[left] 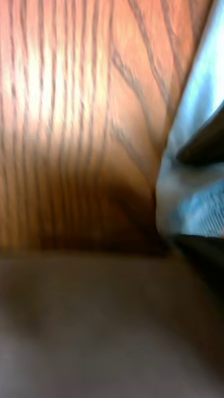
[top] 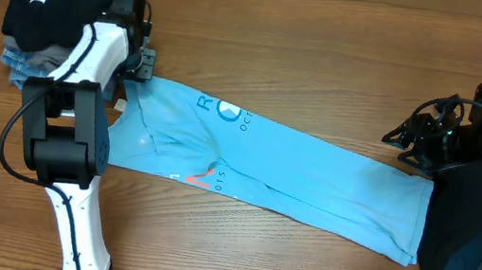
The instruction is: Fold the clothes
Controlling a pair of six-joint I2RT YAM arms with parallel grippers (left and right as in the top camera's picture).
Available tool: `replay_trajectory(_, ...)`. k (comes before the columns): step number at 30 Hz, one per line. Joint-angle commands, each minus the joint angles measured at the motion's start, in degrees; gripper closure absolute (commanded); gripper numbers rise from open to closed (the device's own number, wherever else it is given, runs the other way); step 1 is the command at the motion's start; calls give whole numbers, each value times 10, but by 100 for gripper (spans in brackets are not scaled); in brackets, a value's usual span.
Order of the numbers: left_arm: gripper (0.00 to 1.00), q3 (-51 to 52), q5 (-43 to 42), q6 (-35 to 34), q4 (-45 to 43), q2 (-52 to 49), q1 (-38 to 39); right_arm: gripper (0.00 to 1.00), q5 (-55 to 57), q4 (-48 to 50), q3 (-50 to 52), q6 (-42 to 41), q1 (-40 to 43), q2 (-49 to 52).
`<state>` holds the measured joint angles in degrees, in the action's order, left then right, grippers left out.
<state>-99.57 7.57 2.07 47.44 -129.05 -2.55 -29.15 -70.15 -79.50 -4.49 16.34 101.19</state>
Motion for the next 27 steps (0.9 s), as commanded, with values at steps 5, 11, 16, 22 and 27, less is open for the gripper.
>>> replay_trajectory(5, 65, -95, -2, -8, 73, -2, -8, 44, 73, 10, -3, -21, 10, -15)
replay_trajectory(11, 60, -241, -58, -7, 198, -1, -9, 44, 117, 3, -2, -62, 61, -12)
replay_trajectory(16, 66, -324, -117, 21, 282, -1, -8, 54, 126, 9, 26, -63, 68, -1)
replay_trajectory(22, 88, -306, -166, 47, 338, -3, 11, 84, 148, 86, 107, -153, 68, 21)
replay_trajectory(27, 96, -211, -164, 55, 314, -3, 28, 89, 151, 173, 180, -227, 67, 21)
